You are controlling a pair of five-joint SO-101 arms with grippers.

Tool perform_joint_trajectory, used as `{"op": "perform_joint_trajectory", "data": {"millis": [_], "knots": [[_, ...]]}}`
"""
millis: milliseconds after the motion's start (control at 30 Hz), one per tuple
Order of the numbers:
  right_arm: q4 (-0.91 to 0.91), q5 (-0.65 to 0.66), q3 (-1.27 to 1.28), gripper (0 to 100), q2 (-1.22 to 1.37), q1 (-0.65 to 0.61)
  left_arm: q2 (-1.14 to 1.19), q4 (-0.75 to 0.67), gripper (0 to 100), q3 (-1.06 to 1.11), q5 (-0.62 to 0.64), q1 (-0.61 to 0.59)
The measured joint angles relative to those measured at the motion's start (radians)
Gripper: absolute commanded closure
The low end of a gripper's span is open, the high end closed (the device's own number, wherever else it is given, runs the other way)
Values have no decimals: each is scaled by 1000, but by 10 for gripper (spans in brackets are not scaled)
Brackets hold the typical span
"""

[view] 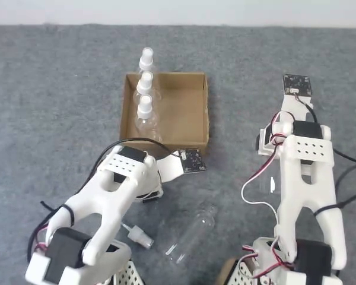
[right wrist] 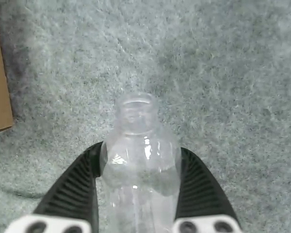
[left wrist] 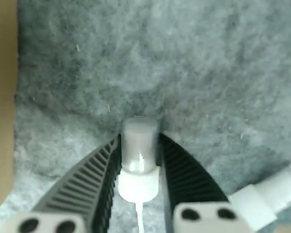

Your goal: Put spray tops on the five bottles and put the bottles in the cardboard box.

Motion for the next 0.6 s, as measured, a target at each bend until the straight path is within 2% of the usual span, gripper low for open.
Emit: {"op": "perform_joint_trajectory", "data": {"millis": [233, 600], "knots": [[0, 0, 0, 991, 0, 0, 0, 21, 971, -5, 104, 34], [0, 0, 0, 991, 0, 0, 0, 315, 970, -210, 163, 28]]}}
